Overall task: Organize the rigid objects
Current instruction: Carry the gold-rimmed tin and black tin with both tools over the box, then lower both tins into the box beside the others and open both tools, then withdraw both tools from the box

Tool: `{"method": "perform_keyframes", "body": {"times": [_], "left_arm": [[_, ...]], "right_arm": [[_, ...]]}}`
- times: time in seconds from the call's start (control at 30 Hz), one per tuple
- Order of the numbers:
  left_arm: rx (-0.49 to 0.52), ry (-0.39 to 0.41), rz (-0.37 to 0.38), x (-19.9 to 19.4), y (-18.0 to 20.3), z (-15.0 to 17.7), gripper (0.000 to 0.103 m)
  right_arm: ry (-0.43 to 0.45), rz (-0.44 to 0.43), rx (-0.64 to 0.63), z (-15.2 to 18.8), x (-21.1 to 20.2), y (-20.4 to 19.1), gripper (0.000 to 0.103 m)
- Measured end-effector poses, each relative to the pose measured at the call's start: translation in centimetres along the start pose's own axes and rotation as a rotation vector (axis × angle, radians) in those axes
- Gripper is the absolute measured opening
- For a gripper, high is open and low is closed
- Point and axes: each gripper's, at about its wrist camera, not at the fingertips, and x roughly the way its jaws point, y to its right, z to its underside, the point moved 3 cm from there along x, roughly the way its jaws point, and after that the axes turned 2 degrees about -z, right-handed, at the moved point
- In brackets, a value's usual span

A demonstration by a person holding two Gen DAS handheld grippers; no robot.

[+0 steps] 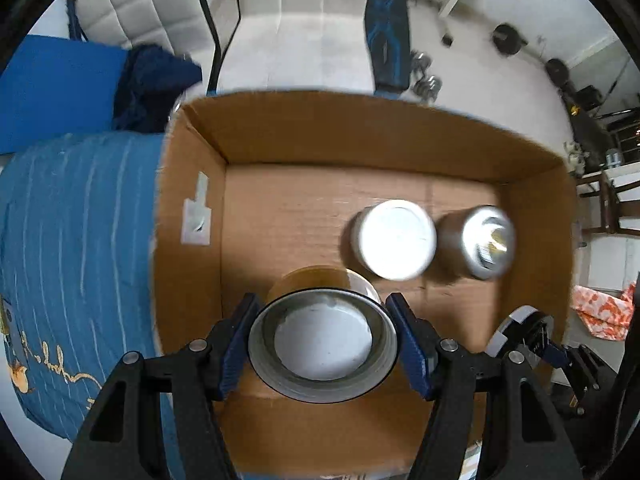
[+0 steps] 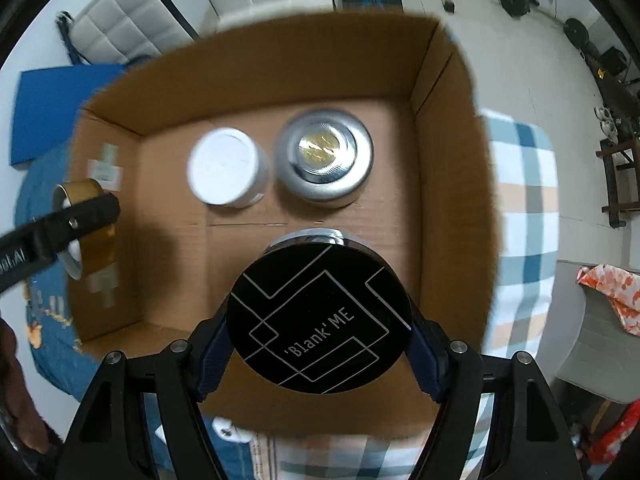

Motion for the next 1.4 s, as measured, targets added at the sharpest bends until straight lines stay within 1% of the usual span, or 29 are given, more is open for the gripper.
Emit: {"method": "perform_keyframes", "body": {"times": [0.1, 0.17, 0.27, 0.43, 0.6, 0.7, 0.8, 0.87, 0.93, 0.97, 1.1, 1.13, 1.17, 1.3, 1.33, 1.4], "left_arm": [[-0.005, -0.065, -0.024, 3.2, -0.3, -1.5, 0.062], [-0.012, -0.093, -0.046, 5.0, -0.6, -2.4, 0.062], [-0.010, -0.119, -0.069, 6.8, -0.9, -3.4, 0.062], [-0.003, -0.152, -0.096, 8.7, -0.8, -4.5, 0.063], [-0.002, -0.204, -0.084, 10.4, -0.7, -4.4, 0.063], [0.006, -0.218, -0.085, 10.9, -0.7, -4.2, 0.063], [0.001, -0.223, -0.087, 11.2, -0.7, -4.0, 0.063], [0.002, -0.228, -0.089, 11.2, -0.6, -4.0, 0.063], [-0.001, -0.238, -0.080, 11.3, -0.6, -4.1, 0.063], [-0.007, -0.243, -0.071, 11.6, -1.2, -4.8, 0.063], [-0.028, -0.261, -0.043, 11.0, -1.4, -4.7, 0.066], [-0.029, -0.257, -0.039, 10.7, -1.4, -4.7, 0.069], [-0.027, -0.254, -0.037, 10.4, -1.5, -4.7, 0.072], [-0.027, -0.248, -0.001, 8.5, -1.2, -3.8, 0.082], [-0.023, -0.241, 0.000, 8.0, -1.1, -3.6, 0.089], [-0.011, -0.218, 0.004, 6.7, -1.0, -2.8, 0.089]], "right_arm": [[-0.042, 0.033, -0.007, -1.0, 2.7, 0.2, 0.077], [-0.062, 0.055, -0.015, -1.5, 4.0, 0.2, 0.077], [-0.094, 0.073, -0.025, -2.1, 5.6, -0.1, 0.077], [-0.138, 0.072, -0.032, -2.8, 7.6, -0.4, 0.077], [-0.175, 0.090, -0.031, -3.0, 9.4, -0.2, 0.078], [-0.185, 0.094, -0.030, -3.1, 9.8, -0.2, 0.078], [-0.193, 0.097, -0.034, -3.2, 10.1, -0.2, 0.078], [-0.202, 0.098, -0.034, -3.7, 9.9, -1.6, 0.079], [-0.209, 0.097, -0.030, -3.8, 10.0, -1.7, 0.079], [-0.218, 0.091, -0.025, -3.9, 10.0, -1.7, 0.083], [-0.224, 0.072, -0.028, -3.8, 9.4, -2.1, 0.090], [-0.221, 0.065, -0.028, -3.8, 9.2, -2.3, 0.091], [-0.221, 0.061, -0.027, -4.5, 8.7, -2.3, 0.092], [-0.204, 0.066, -0.037, -3.4, 7.1, -3.1, 0.097], [-0.195, 0.070, -0.044, -3.1, 6.6, -3.4, 0.099], [-0.181, 0.077, -0.046, -2.5, 5.7, -3.7, 0.102]]}}
